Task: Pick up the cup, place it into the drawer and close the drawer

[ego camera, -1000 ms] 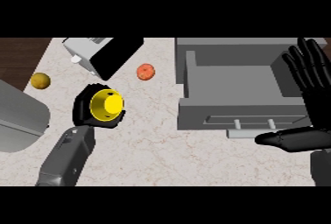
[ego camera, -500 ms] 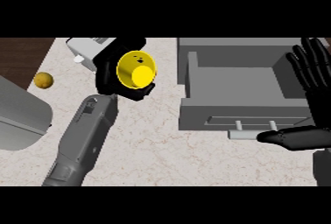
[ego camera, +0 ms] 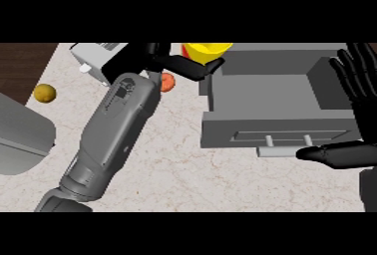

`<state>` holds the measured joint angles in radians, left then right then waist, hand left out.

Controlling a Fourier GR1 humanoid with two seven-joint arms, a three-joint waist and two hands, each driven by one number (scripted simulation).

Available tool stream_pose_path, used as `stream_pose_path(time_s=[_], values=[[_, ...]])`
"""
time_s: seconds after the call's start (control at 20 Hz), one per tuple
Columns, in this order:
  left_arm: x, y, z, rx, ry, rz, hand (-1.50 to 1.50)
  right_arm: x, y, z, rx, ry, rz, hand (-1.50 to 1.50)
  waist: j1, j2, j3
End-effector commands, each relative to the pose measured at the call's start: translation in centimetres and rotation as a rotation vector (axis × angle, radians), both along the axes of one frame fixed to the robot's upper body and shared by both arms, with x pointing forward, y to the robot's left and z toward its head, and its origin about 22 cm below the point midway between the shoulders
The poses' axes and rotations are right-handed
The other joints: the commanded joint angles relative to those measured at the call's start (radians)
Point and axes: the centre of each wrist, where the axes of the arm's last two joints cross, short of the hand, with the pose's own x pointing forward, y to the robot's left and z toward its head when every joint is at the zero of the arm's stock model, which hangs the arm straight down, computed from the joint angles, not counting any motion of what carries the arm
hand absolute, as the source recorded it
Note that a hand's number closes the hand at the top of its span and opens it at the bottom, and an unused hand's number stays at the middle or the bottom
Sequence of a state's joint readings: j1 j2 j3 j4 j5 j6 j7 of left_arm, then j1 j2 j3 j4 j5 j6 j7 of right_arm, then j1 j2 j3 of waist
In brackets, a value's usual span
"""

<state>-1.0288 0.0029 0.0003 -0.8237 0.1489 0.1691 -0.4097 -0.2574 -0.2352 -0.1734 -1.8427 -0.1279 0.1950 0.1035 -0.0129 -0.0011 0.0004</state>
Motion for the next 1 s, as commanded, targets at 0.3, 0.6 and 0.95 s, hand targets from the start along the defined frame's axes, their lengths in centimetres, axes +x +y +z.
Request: stream_pose_path(time_s=[0.3, 0.6, 0.95], values=[[1.6, -5.3, 2.7, 0.152, 0.186, 0.107, 1.5, 1.5, 2.1, 0.1, -0.01, -0.026, 0.045, -1.5, -0.057, 0.02, 0.001], [2.1, -5.4, 1.4, 0.269, 0.281, 0.122, 1.5, 0.9, 2.1, 0.9, 0.005, -0.05, 0.098, -1.5, -0.113, 0.032, 0.002], [1.7, -5.1, -1.2, 0.416, 0.364, 0.027, 1.5, 1.8, 2.9, 2.0, -0.004, -0.05, 0.14, -1.5, -0.155, 0.038, 0.002]])
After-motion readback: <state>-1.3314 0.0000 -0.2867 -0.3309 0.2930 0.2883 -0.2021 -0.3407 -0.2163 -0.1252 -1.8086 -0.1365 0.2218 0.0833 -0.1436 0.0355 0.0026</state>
